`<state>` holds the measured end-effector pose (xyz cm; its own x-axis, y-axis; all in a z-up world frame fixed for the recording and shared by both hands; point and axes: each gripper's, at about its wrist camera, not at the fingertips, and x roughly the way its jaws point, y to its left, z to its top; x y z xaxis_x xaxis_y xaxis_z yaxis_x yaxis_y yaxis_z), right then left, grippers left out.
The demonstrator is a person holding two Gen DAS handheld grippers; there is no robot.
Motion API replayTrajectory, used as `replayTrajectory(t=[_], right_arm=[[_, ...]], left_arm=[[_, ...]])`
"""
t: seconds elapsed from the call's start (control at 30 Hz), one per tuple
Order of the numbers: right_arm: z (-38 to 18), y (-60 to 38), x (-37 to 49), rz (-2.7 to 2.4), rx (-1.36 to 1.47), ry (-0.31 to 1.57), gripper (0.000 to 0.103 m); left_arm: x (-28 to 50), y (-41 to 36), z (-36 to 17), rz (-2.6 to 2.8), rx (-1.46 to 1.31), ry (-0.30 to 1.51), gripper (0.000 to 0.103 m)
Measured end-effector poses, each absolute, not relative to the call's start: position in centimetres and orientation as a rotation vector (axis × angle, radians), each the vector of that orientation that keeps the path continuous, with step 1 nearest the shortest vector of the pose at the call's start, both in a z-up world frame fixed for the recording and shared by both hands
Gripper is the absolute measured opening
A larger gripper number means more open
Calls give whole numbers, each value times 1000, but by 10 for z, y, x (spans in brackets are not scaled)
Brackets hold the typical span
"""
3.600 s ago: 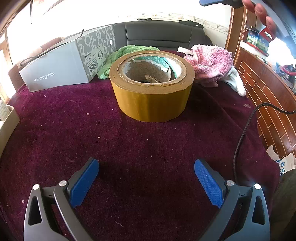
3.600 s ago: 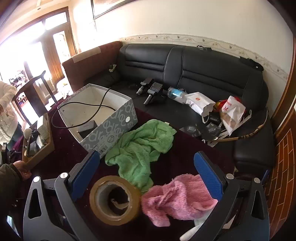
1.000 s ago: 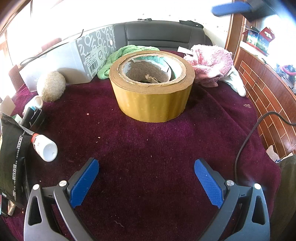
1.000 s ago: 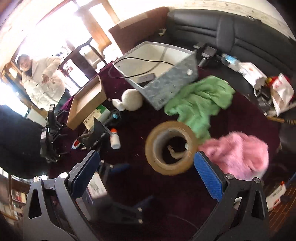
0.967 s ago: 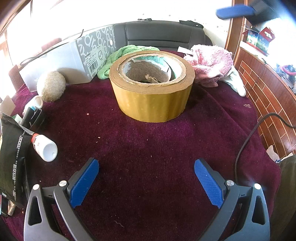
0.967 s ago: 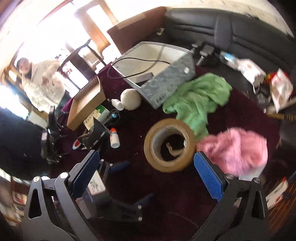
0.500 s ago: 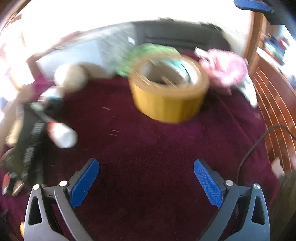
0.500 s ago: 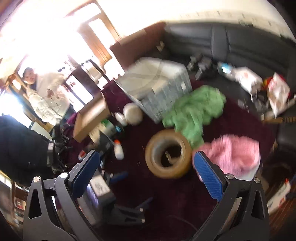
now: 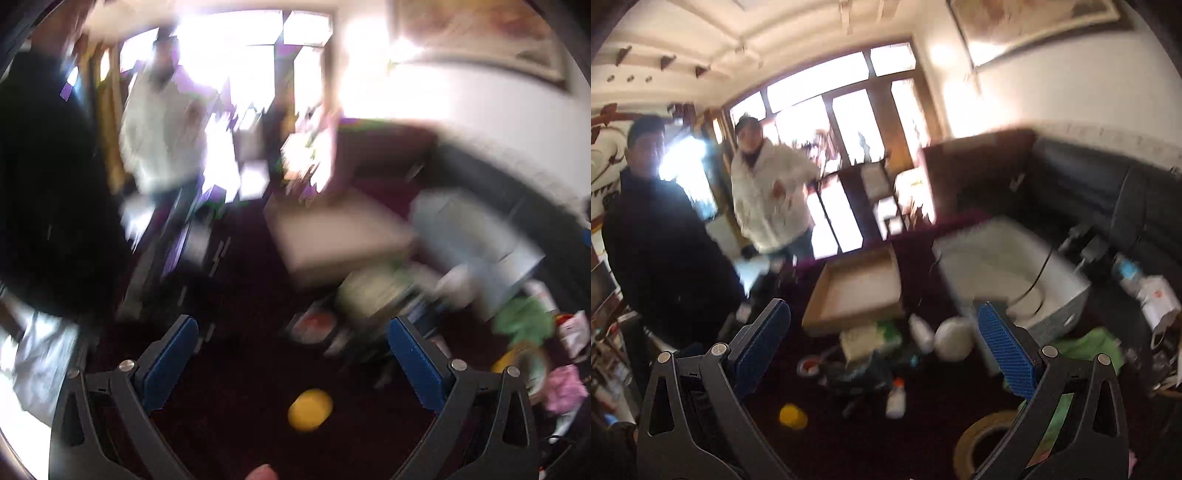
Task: Organize objects
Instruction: 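Lower the left tool toward the yellow ball while the right tool approaches the white bottle, then close the left tool on the yellow ball while the right tool grasps the orange-capped white bottle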
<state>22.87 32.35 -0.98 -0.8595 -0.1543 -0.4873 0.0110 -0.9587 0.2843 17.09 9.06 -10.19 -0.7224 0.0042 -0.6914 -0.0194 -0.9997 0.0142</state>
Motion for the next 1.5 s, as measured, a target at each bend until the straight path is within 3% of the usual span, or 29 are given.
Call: replayTrajectory(t=[0.13, 0.3, 0.53, 0.73, 0.87, 1.1, 1.3, 1.33, 1.4, 1.47, 1.5], right_arm=[[-80, 295, 197, -2760, 1117, -351, 103], [-156, 288, 190, -2626, 1358, -209, 103], [-185, 321, 172, -2634, 1421, -236, 103], [-195, 312, 152, -2615, 1454, -167, 99], [-199, 296, 145, -2577, 1430, -110, 96], [-220, 281, 129, -2531, 1508, -82, 78], [-224, 279, 122, -2557, 1510, -48, 62], [-224, 279, 122, -2562, 1514, -33, 59], [-223, 278, 122, -2566, 1521, -2, 42], [-222, 279, 124, -2571, 1528, 32, 26], [-221, 282, 125, -2566, 1532, 34, 26]], left_arm=[[163, 62, -157, 2825, -1492, -194, 102], [178, 59, -173, 2856, -1474, -211, 103], [176, 84, -209, 2732, -1562, -174, 101], [165, 113, -235, 2635, -1587, -79, 85], [161, 120, -240, 2630, -1577, -45, 83], [151, 119, -251, 2588, -1615, -49, 73], [155, 113, -246, 2599, -1608, -51, 56], [158, 112, -243, 2606, -1605, -48, 49], [163, 108, -241, 2613, -1586, -71, 40], [169, 106, -237, 2617, -1574, -95, 40], [172, 105, -236, 2617, -1573, -93, 39]])
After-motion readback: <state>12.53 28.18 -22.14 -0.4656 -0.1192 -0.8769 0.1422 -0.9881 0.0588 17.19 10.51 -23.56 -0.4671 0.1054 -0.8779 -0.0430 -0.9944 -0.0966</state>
